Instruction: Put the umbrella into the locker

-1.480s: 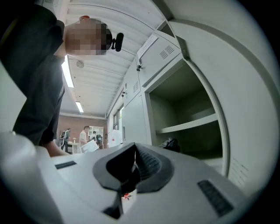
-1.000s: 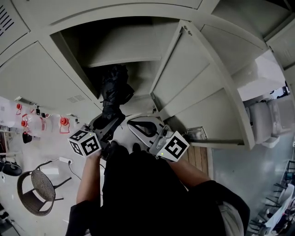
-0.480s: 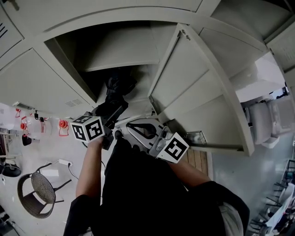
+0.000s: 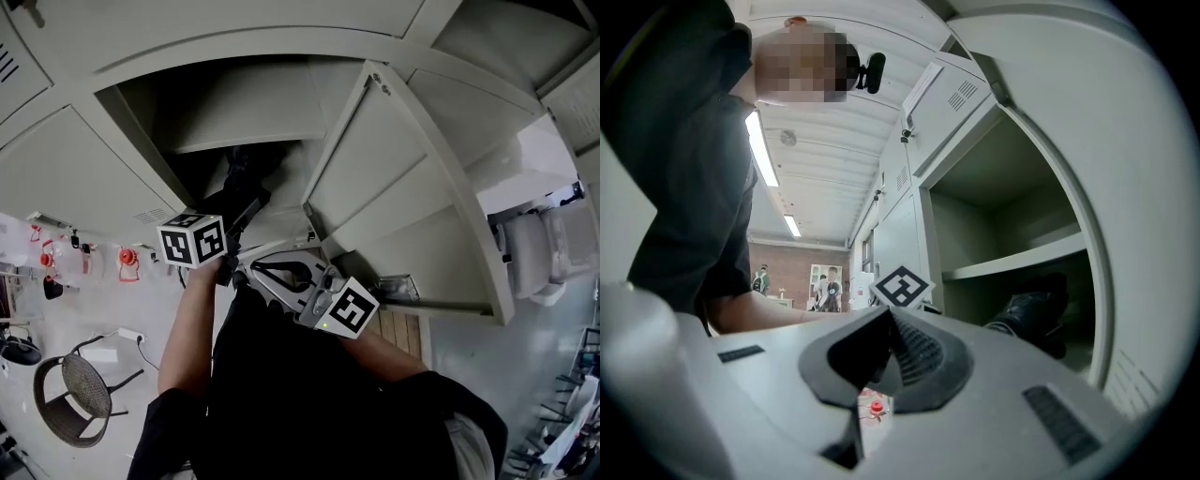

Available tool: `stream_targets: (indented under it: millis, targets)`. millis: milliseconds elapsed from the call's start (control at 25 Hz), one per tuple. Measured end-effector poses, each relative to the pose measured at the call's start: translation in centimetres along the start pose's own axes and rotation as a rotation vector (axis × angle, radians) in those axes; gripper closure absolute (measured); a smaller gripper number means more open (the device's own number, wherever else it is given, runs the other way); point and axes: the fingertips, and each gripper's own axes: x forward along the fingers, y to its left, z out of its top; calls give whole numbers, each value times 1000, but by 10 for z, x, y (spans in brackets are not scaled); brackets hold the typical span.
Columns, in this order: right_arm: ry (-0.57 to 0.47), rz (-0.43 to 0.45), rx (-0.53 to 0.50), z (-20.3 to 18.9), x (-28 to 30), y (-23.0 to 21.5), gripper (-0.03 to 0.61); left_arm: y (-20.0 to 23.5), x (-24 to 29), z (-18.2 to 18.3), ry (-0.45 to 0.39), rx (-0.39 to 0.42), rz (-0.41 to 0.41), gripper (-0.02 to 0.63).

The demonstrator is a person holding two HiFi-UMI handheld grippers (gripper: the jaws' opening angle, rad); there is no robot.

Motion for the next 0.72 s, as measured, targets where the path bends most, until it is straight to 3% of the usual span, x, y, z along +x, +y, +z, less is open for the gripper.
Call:
stream_targets:
  millis: [720]
  targets:
    - [8, -2, -2, 0, -1, -3, 565, 15, 45, 9, 68, 96, 95, 364]
